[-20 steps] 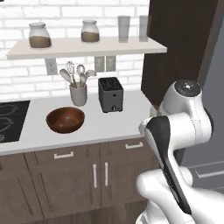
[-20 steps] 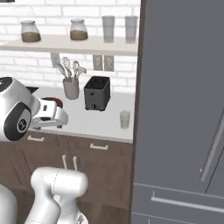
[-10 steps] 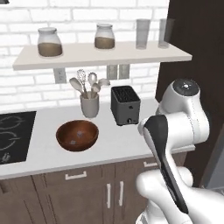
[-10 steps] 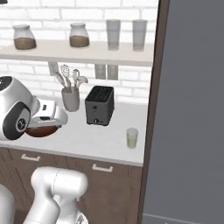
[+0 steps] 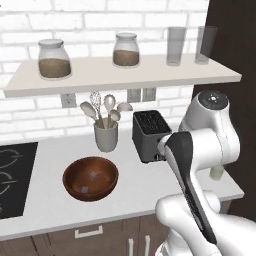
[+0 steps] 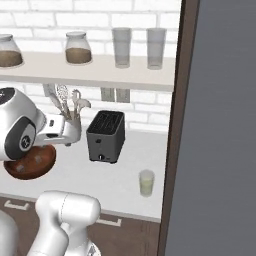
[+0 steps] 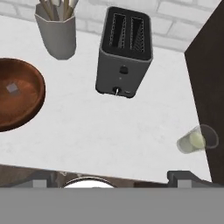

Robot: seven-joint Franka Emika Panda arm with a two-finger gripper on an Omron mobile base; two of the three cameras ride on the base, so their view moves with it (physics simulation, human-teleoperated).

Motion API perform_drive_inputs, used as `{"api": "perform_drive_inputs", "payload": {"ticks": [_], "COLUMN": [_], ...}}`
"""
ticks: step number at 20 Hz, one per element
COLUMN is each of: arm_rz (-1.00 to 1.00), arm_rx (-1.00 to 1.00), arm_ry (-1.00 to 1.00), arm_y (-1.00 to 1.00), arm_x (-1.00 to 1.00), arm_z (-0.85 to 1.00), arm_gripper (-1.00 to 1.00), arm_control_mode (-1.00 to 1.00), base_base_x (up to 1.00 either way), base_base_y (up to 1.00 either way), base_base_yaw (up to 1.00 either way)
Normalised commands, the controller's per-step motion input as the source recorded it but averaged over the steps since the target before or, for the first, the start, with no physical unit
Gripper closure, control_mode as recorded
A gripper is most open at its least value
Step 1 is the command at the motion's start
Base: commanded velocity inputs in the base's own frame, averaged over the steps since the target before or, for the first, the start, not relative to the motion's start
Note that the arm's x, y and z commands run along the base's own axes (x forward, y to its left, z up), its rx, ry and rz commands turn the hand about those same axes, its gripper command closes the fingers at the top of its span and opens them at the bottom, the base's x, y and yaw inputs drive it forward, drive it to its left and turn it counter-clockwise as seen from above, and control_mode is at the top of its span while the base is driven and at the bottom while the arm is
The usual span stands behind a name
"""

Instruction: Grab a lemon wedge from the fridge and one ice cube from the ice bowl, and put them in the glass of lemonade.

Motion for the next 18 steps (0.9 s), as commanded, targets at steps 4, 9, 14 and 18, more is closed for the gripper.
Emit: {"api": "perform_drive_inputs", "payload": {"ticks": [4, 9, 14, 18], "arm_rz": [0.02, 0.16, 0.29, 0.22], "arm_rx": [0.05, 0.03, 0.04, -0.08], "arm_ry": [0.0, 0.06, 0.3, 0.36], "arm_y": [0.86, 1.0, 1.0, 1.0], "arm_x": [0.33, 0.21, 0.43, 0.76], "arm_z": [-0.02, -0.24, -0.53, -0.81], "arm_gripper": [-1.0, -1.0, -1.0, -1.0], "arm_control_mode": [-1.0, -1.0, -1.0, -1.0], "base_base_x": [0.0, 0.0, 0.0, 0.0], "base_base_y": [0.0, 0.0, 0.0, 0.0], "base_base_yaw": [0.0, 0.0, 0.0, 0.0]}}
